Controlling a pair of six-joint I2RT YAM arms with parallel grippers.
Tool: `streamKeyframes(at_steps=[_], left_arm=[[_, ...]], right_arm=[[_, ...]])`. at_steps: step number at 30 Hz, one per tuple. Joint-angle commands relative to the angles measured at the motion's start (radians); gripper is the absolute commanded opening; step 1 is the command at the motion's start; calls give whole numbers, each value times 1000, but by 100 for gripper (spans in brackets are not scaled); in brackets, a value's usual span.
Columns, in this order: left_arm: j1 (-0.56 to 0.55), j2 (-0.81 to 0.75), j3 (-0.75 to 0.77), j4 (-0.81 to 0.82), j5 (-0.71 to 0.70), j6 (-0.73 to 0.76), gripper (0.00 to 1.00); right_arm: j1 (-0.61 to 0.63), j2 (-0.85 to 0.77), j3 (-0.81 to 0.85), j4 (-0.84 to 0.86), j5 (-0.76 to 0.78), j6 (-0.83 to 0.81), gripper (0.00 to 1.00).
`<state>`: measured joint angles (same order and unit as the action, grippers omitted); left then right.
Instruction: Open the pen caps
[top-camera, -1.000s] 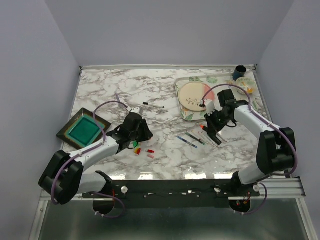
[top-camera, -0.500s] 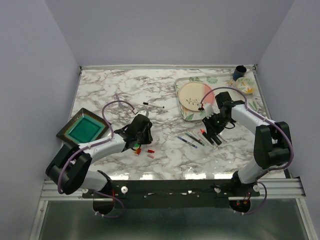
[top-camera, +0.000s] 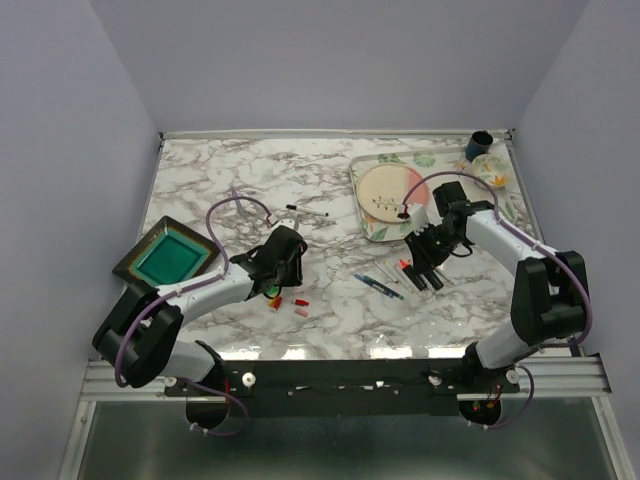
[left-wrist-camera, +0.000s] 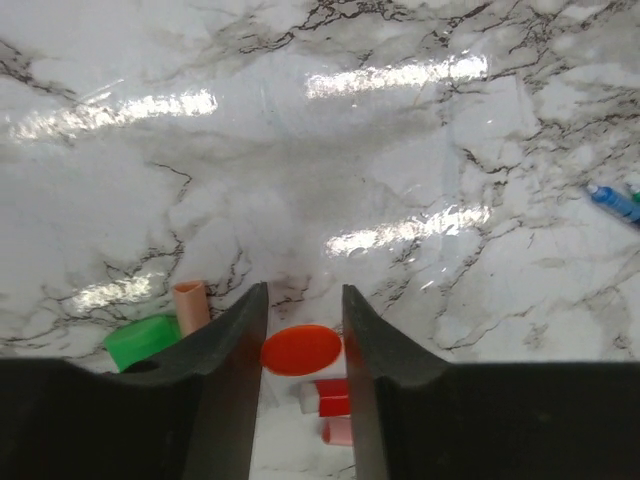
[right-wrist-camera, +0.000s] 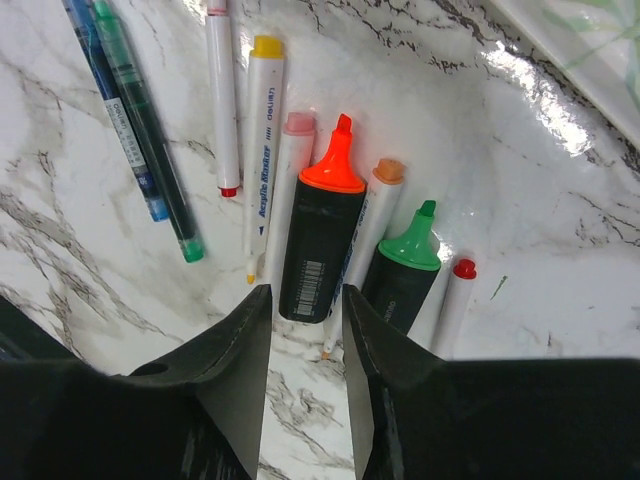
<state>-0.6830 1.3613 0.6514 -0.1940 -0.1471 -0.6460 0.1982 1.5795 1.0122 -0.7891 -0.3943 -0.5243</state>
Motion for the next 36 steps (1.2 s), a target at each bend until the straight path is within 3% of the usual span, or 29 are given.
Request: streamKeyframes(at_steps=[1,12,16,20,26,30,36], left_arm=[[-6,-24,60,-41,-52,39,51],[46,-39,160,-96,-124,83,71],[221,-68,163,-35,-57,72,75],[354,-28,217,-22,-77,39,76],[488,185,440,-148,-112,0,72],[562,344,560,-173,-79,8,55],[573,542,741,-240,-120,38,50]], right_arm=[[0,-70,14,-24,-52,-19,41],[-2,-153,12,-4,-80,-23,42],[0,-193,8,8,-90,-23,42],[0,-216,3,19,-101,-22,42],[0,-231,3,21,-113,-23,42],[-2,-237,2,21,-123,-23,42],[-2,-246,2,17,-136,-26,42]])
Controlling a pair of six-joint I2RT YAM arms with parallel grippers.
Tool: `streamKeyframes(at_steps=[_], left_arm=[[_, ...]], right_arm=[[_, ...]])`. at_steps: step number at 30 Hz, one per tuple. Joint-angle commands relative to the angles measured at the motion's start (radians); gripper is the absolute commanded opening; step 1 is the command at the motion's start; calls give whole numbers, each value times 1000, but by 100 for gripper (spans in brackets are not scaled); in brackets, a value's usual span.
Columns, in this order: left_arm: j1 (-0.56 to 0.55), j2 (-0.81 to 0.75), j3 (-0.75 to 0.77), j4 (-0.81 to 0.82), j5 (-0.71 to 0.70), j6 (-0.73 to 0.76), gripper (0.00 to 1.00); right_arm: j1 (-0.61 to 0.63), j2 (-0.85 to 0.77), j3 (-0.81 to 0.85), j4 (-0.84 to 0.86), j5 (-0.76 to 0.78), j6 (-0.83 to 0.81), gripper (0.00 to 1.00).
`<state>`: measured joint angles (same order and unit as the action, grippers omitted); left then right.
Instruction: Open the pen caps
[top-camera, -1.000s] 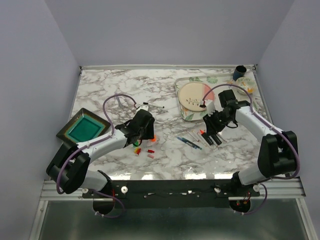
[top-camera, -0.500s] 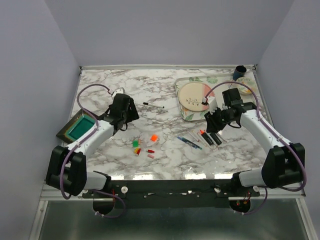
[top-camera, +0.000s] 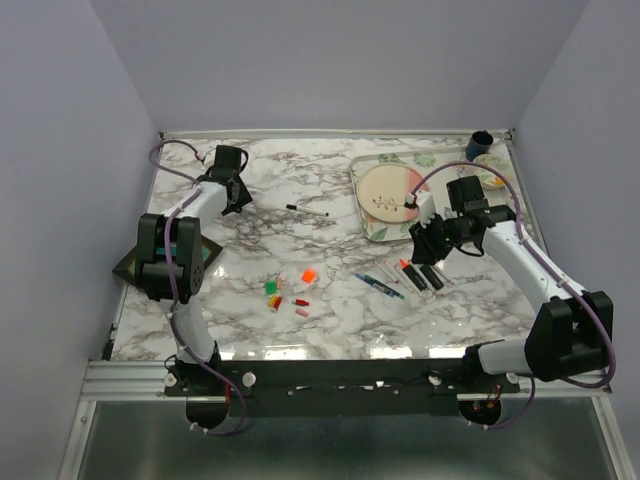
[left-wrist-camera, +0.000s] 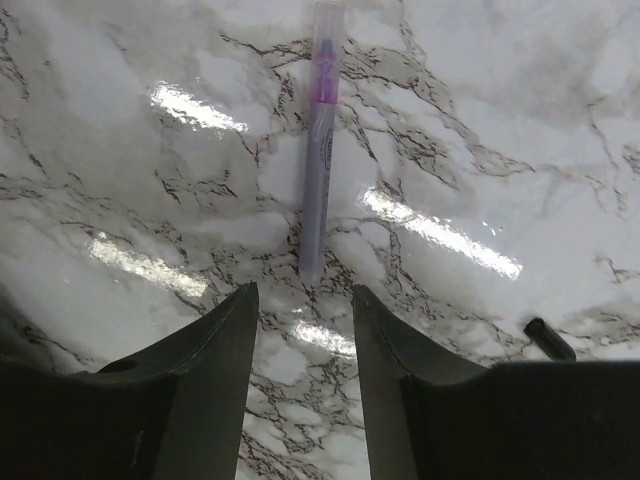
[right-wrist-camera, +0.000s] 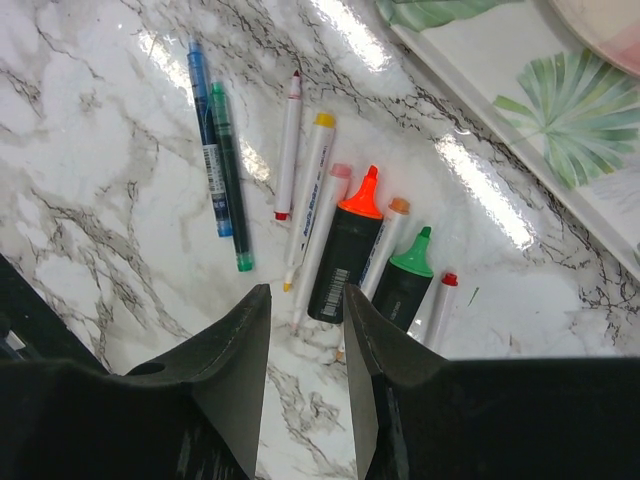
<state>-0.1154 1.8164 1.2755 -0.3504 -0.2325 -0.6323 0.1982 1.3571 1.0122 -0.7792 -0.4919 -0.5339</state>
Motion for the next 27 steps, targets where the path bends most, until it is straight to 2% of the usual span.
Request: streamKeyframes(at_steps=[1,9,12,17,20,23,24,27], left_arm=[[5,121,137,-91,-36,31,50],[10,291,339,-206,-71,89,49],[16,348,392,-249,-68,97,45],[20,383,412,-268,-64,103,43],[22,383,410,-269,-51,105,38],[23,371,391,-256,-33,106,24],[23,365,369,-248,-28,105,16],[25,333,323,-216,10,100,0]], right_arm=[[0,-26,0,8,-42,-17,42],[-2,-27,3,5,-50,-20,42],[-2,-29,0,5,-53,-21,42],[0,-30,2,5,-53,-21,42],[0,-32,2,5,-56,-21,42],[0,-35,2,5,-59,-21,42],[-2,-36,2,5,-62,-21,42],[0,-46,3,6,-69,-20,42]])
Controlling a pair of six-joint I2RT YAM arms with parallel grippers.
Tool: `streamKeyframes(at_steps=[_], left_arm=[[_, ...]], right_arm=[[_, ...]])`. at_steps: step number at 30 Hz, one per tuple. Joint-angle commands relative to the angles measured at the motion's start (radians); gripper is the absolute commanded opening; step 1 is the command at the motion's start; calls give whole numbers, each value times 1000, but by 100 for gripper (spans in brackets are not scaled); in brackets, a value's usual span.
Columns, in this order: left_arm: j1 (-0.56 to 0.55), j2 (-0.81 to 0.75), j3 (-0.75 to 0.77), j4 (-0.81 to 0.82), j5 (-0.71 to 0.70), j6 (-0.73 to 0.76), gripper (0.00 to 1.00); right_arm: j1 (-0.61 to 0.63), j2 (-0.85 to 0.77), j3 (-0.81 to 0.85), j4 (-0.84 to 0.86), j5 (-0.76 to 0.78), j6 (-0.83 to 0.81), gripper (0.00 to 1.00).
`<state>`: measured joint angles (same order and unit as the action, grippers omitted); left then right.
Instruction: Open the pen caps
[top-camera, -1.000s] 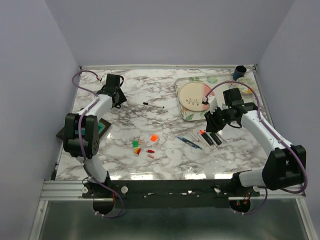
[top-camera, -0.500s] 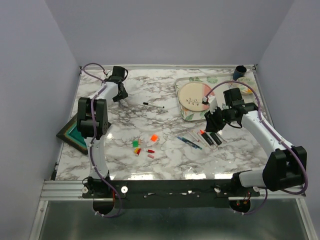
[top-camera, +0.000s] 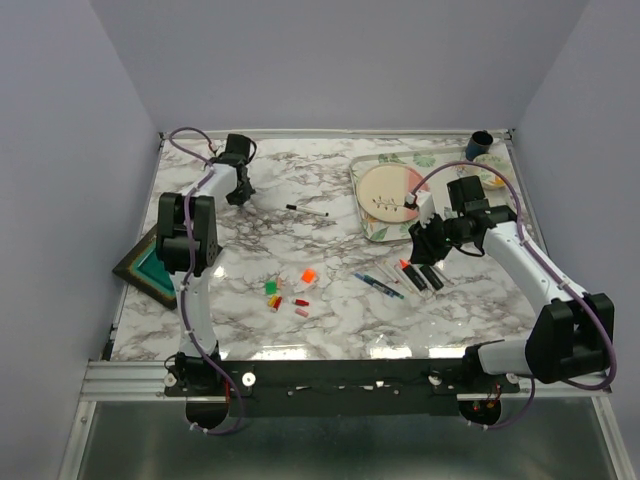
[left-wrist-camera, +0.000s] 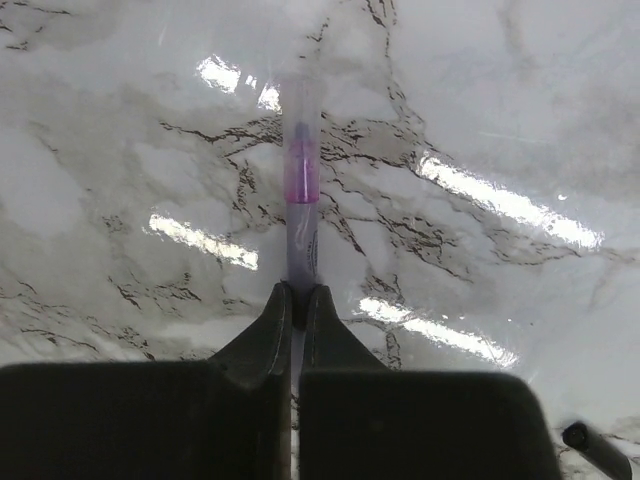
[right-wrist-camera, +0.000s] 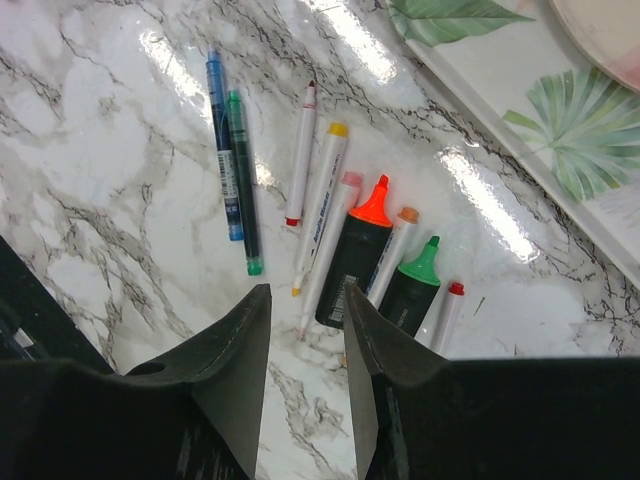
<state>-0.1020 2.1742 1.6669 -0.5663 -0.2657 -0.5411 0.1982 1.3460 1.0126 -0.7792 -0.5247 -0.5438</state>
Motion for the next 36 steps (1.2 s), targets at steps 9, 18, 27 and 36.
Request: streamKeyframes(at_steps=[9,18,27,36], left_arm=[[2,-328,-449,368,429,-57,0],[-149,-654,-887,913,776,-198,0],[-490,-807,-1042,1232,812,-235,0],[-700,-778,-1061,1417,631,-283,0]], right_arm=[[-2,-125,-8,29,-199,-15,42],[0,-313,-100,196,-399,53,46],[-8,-412,-220,445,-586,251,79],[-9,-337,-246,581,-581,459,80]])
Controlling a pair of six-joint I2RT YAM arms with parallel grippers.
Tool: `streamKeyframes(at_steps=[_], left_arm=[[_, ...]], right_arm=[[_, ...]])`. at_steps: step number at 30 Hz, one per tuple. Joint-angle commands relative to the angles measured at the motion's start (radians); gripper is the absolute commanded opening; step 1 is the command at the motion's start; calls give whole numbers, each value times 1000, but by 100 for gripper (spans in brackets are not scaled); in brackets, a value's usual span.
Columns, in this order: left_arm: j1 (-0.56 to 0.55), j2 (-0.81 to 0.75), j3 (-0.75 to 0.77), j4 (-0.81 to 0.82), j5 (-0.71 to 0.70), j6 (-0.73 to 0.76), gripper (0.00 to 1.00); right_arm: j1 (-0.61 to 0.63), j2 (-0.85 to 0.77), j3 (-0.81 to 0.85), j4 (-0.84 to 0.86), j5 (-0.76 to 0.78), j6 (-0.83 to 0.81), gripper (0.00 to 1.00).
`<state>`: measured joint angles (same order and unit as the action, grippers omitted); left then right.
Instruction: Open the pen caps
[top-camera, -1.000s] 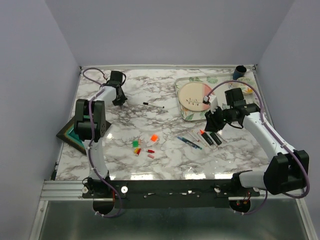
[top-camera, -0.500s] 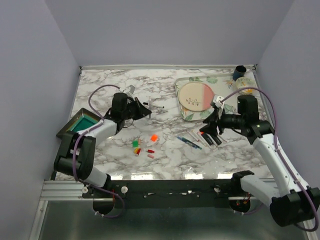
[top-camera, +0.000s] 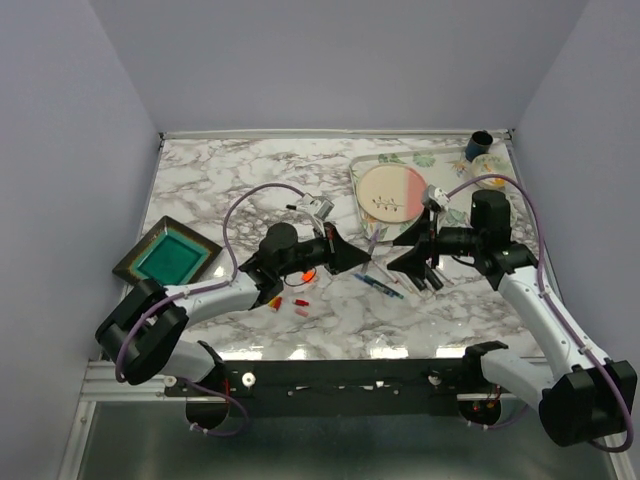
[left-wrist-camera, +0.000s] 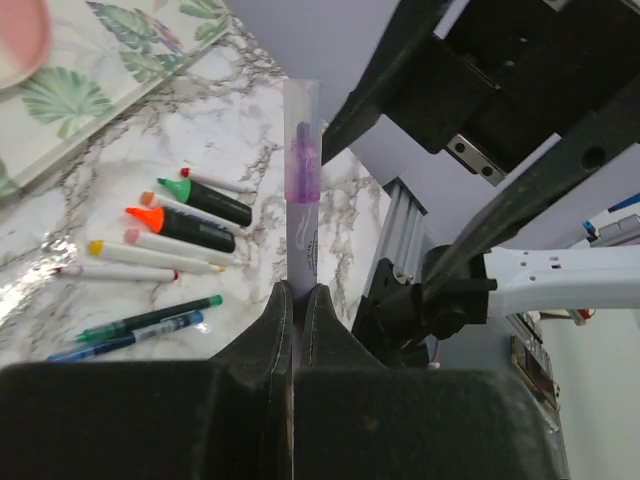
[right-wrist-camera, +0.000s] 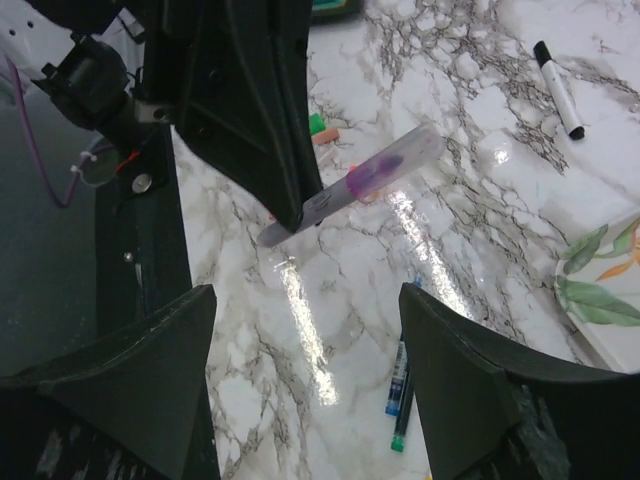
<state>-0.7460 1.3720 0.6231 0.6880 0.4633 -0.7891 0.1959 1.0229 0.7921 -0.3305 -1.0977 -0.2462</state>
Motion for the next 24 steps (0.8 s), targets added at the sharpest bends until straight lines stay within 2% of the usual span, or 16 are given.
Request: streamKeyframes(at_steps=[1,2,3,4,7,15,24], left_arm=[[-68,33,-19,186,-113,-48,0],[-88,54,-19,221,-129,-56,0],[-101,64,-20,235,-143,-61,0],[-111,74,-17,254,-161,-62,0],[-144,107,-10,294,-196,-73,0],[-179,137,16,305,-313,-84,0],[-211,162,59,303,-362,-82,0]], right_arm=[[-7,-26,-36,163,42,207,79],[-9,-33,-47,218,79,243,78],[-9,-40,-65,240,119,353,75],[-9,-47,-71,257,198,395,73],[-9,-61,-93,304,307,528,70],[-12,-6,-117,369,249,648,57],[-10,39,-123,418,137,702,46]])
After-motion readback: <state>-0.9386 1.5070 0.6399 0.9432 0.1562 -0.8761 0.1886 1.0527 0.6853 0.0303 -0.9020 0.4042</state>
